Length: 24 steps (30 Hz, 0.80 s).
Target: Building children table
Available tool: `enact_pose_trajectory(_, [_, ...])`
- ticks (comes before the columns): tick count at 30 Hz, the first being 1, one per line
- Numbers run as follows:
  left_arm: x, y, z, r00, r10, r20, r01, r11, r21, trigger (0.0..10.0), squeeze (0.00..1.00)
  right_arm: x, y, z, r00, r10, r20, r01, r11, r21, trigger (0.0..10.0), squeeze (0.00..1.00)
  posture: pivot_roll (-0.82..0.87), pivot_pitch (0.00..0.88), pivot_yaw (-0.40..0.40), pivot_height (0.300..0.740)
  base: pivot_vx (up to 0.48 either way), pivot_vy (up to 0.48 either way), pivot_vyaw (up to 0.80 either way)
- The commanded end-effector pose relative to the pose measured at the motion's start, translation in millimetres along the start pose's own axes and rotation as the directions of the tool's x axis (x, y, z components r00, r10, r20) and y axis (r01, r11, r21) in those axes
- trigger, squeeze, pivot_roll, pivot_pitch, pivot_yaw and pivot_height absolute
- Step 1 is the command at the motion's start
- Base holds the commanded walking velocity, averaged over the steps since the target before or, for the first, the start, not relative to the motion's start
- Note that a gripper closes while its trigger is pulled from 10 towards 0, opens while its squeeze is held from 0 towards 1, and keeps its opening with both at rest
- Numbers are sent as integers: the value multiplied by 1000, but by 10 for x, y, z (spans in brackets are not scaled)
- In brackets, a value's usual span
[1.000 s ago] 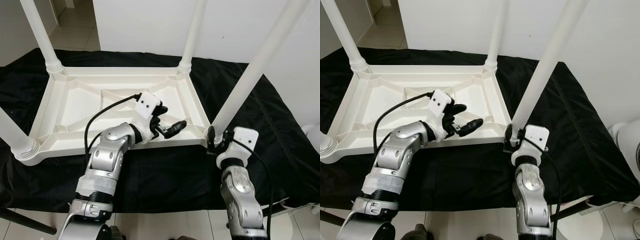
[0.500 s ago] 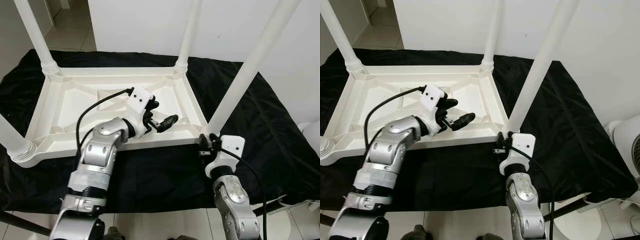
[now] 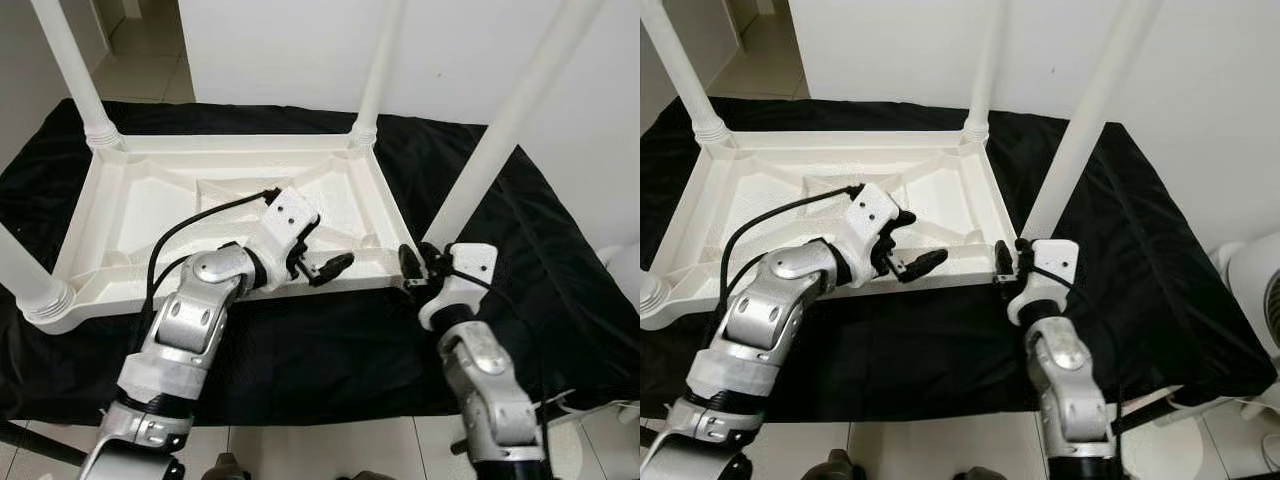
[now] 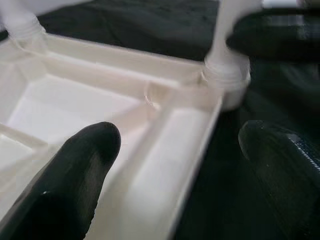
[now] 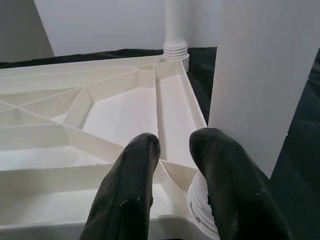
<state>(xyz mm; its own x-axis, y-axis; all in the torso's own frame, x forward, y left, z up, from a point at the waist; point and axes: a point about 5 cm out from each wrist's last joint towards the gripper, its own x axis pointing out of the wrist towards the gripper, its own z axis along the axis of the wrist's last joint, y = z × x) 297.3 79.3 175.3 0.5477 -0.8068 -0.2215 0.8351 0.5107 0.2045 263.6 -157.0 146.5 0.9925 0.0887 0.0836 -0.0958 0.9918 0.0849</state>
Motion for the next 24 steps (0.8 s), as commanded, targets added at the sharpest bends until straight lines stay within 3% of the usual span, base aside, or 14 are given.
enact_pose_trajectory(1, [-1, -78, -24, 996, -89, -28, 90, 996, 24, 10000, 0, -5, -172, 35, 997, -80, 10, 80, 997, 1, 10000, 0, 28, 0, -59, 740, 0, 0, 0])
enact_pose_trajectory(6, [-34, -3, -124, 994, -10, -108, 12, 1000, 15, 10000, 0, -53, -363, 41, 981, -193, 13, 193, 981, 18, 10000, 0, 26, 2, -56, 740, 0, 0, 0])
enact_pose_trajectory(10, [-55, -3, -205, 986, 11, -169, -6, 1000, 29, 10000, 0, -64, -408, 39, 975, -221, 11, 221, 975, 19, 10000, 0, 22, 7, -53, 740, 0, 0, 0])
enact_pose_trajectory(18, [-34, 14, -320, 965, 73, -251, -68, 997, 27, 10000, 0, -62, -394, 63, 975, -221, 20, 220, 975, 22, 10000, 0, 15, 18, -49, 740, 0, 0, 0])
enact_pose_trajectory(24, [7, 126, -424, 918, 205, -340, -215, 977, 8, 10000, 0, -66, -328, 72, 976, -216, 22, 215, 976, 29, 10000, 0, 5, 25, -49, 740, 0, 0, 0])
